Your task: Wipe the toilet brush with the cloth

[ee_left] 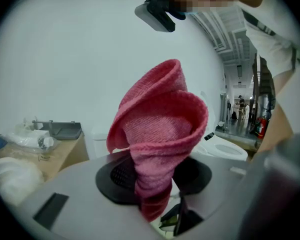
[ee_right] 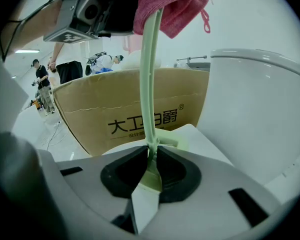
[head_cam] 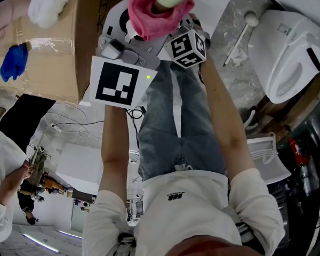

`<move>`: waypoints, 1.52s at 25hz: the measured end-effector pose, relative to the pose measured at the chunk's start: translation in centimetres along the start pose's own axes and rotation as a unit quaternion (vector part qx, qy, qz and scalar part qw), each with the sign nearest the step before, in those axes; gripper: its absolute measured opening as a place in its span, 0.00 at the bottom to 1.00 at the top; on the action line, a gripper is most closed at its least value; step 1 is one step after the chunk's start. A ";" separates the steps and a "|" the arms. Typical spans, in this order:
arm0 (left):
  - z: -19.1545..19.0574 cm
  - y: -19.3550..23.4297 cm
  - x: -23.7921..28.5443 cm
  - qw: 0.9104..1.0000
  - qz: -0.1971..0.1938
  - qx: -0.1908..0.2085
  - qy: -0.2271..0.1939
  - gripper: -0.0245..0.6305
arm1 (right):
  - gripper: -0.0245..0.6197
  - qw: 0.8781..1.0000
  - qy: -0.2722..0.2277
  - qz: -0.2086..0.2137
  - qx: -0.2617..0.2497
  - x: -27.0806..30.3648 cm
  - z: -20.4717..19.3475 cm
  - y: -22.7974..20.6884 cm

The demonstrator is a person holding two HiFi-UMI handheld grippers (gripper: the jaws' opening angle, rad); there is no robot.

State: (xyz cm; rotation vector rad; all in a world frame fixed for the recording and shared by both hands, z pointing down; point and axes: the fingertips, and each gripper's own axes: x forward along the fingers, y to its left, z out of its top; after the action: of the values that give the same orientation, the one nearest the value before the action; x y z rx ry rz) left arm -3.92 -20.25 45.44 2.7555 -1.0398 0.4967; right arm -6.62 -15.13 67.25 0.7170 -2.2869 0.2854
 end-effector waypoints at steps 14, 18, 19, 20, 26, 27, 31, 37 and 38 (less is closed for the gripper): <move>-1.2 -0.4 0.0 1.000 -0.005 -0.010 -0.017 0.27 | 0.12 1.000 -0.002 -0.003 0.002 -0.1 -0.2 0.0; -3.4 -0.4 0.3 0.999 0.002 -0.030 -0.012 0.24 | 0.12 1.000 -0.006 -0.004 0.002 -0.1 -0.3 0.0; -4.0 -0.4 0.4 0.999 0.003 -0.036 -0.011 0.23 | 0.12 1.000 -0.007 -0.005 0.002 0.0 -0.3 0.0; -4.6 -0.4 0.5 0.999 0.003 -0.041 -0.009 0.23 | 0.12 1.000 -0.007 -0.005 0.002 0.0 -0.3 0.0; -7.9 -0.5 1.2 0.998 0.006 -0.059 0.004 0.22 | 0.12 1.000 -0.011 -0.008 0.002 -0.1 -0.3 0.0; -8.4 -0.6 1.4 0.998 0.006 -0.062 0.007 0.22 | 0.12 1.000 -0.011 -0.009 0.002 -0.1 -0.3 0.0; -10.9 -0.7 2.0 0.997 0.009 -0.076 0.022 0.22 | 0.12 1.000 -0.014 -0.011 0.002 -0.1 -0.4 0.1; -14.1 -1.0 2.8 0.996 0.003 -0.079 0.040 0.22 | 0.12 1.000 -0.019 -0.012 0.002 0.0 -0.5 0.2; -14.6 -1.1 3.0 0.996 0.003 -0.080 0.042 0.22 | 0.12 1.000 -0.020 -0.012 0.002 0.0 -0.5 0.2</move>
State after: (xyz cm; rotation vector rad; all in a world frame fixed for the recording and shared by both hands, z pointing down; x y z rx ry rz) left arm -4.80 -17.53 60.08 2.5702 -1.0200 0.5030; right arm -6.40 -14.78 67.61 0.7585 -2.3133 0.2660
